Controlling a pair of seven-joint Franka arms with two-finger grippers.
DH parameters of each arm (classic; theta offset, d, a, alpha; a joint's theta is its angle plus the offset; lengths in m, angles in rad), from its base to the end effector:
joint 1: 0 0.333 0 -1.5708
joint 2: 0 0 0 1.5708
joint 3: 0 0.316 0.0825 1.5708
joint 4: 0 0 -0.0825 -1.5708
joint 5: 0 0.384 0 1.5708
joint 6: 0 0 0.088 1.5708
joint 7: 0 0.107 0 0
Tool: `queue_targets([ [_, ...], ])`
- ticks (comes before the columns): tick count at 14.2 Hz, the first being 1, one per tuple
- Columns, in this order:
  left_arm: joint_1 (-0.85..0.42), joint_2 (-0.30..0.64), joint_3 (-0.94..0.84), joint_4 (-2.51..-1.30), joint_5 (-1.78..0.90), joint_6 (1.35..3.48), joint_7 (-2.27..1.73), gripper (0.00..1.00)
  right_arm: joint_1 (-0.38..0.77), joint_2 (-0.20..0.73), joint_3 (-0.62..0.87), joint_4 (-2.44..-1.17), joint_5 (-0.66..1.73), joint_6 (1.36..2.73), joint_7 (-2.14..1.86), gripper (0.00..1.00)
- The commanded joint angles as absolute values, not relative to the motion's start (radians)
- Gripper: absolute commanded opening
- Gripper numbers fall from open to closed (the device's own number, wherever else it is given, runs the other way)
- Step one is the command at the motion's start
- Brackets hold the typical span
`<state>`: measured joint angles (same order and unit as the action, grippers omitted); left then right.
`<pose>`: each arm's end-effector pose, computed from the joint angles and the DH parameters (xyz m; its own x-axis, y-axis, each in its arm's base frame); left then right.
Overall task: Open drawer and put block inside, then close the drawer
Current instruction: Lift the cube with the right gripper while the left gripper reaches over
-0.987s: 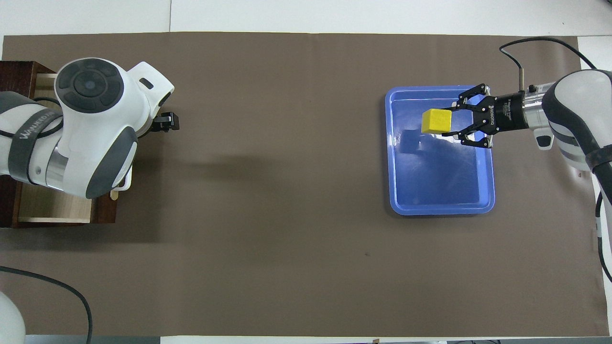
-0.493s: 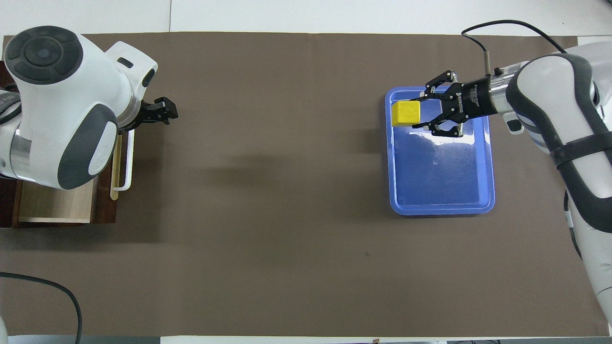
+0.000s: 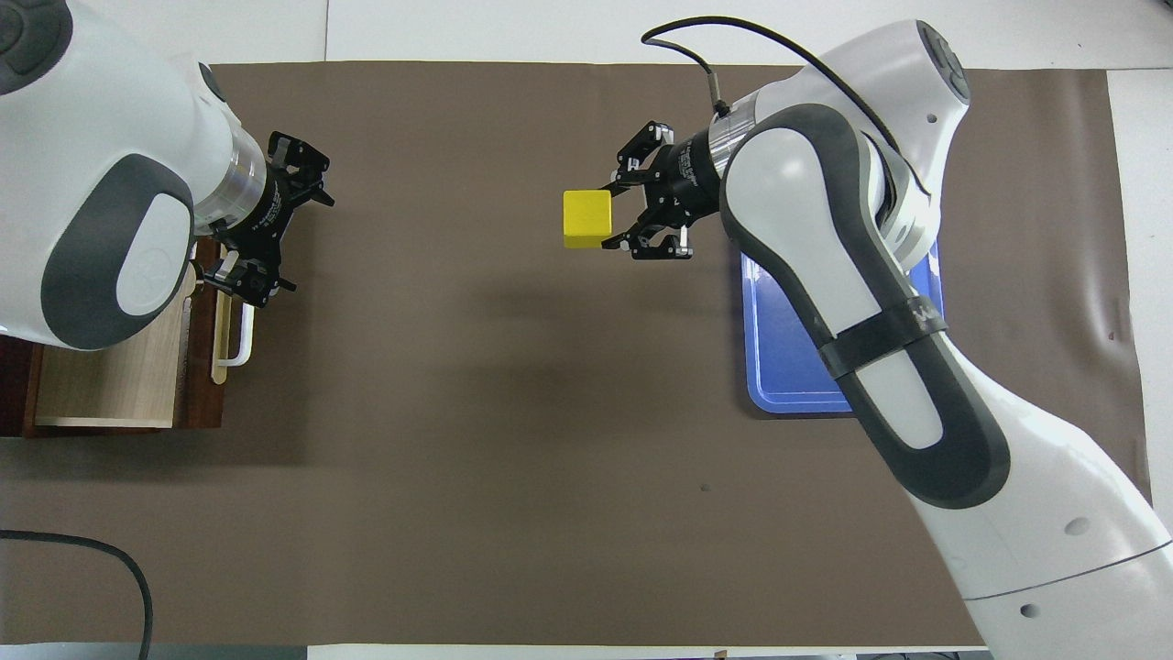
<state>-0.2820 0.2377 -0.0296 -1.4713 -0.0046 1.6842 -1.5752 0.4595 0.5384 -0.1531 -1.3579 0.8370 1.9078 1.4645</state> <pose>0.6016 -0.1922 0.5404 0.3010 0.9536 -0.0114 0.9532 -0.3012 -0.0248 0.6613 0.2897 0.4331 0.1168 -0.7476 -0.6538 -0.9883 -0.1528 -0.0018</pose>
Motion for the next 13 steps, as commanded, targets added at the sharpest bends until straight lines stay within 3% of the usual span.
queue_targets([
  [1,-0.33,0.399,-0.009,-1.228,-0.021,1.549,-1.771,1.0,0.488,0.568,-0.158,-1.316,0.819,1.905,1.506,0.0],
  [5,-0.382,0.402,-0.011,-1.235,-0.02,1.603,-2.134,1.0,0.509,0.568,-0.158,-1.316,0.819,1.928,1.523,0.0],
  [13,-0.5,0.408,-0.011,-1.305,-0.034,1.741,-2.224,1.0,0.541,0.568,-0.158,-1.318,0.815,1.983,1.562,0.0],
])
